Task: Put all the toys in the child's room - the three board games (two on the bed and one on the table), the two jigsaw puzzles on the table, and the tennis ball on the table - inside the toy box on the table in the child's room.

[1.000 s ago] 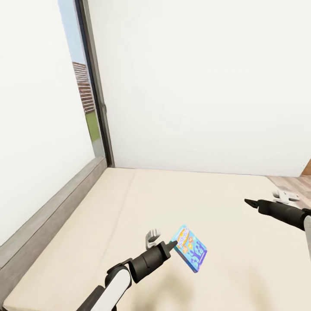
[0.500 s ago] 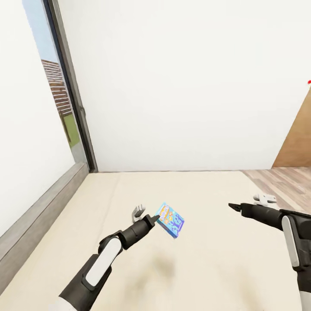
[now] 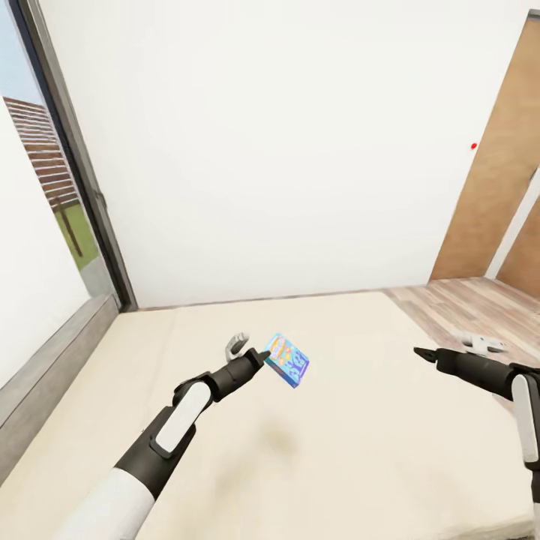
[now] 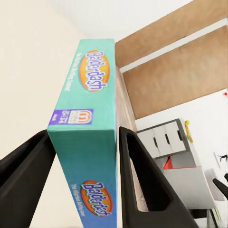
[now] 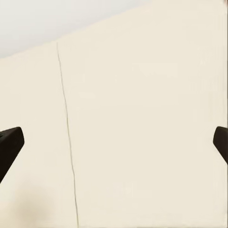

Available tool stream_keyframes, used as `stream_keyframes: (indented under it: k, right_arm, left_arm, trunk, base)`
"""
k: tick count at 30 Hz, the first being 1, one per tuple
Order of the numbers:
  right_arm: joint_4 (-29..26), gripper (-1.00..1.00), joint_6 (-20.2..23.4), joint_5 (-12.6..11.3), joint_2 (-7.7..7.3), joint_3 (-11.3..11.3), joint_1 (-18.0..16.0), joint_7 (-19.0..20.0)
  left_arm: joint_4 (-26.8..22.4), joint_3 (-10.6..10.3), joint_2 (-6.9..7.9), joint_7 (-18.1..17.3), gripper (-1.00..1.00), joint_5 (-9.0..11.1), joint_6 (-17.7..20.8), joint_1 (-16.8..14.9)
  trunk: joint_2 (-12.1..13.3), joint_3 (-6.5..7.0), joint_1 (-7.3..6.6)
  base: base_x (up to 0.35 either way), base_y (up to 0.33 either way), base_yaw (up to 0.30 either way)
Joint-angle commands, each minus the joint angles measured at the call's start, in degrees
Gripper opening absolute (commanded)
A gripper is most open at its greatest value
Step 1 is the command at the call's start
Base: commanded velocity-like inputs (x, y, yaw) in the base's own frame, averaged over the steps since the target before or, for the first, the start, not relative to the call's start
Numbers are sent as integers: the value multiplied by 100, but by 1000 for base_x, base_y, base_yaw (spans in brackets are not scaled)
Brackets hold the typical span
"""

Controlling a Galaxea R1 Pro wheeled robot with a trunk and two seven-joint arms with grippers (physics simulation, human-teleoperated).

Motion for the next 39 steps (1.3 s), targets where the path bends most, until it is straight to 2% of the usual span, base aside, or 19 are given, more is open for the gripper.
stream_keyframes:
  k: [1, 14, 21, 39]
  right_arm:
    - [-6, 100, 33, -14, 0, -21, -4, 5]
    - [-17, 100, 33, 18, 47, -56, 2, 1]
    - [-17, 100, 33, 22, 82, -19, 12, 1]
    - [-17, 100, 33, 26, 92, -2, 26, -1]
  left_arm:
    - [28, 5, 1, -6, -100, 39, 22, -11]
    - [476, 18, 63, -11, -100, 65, -50, 173]
    - [513, 20, 55, -52, -100, 78, -65, 304]
    - [525, 22, 54, -62, -100, 74, -64, 335]
  trunk:
    - [38, 13, -23]
    - [559, 246, -308]
    - [840, 372, -462]
    - [1562, 695, -857]
  base:
    - [0, 0, -278]
    - [0, 0, -278]
    - [0, 0, -282]
    - [0, 0, -286]
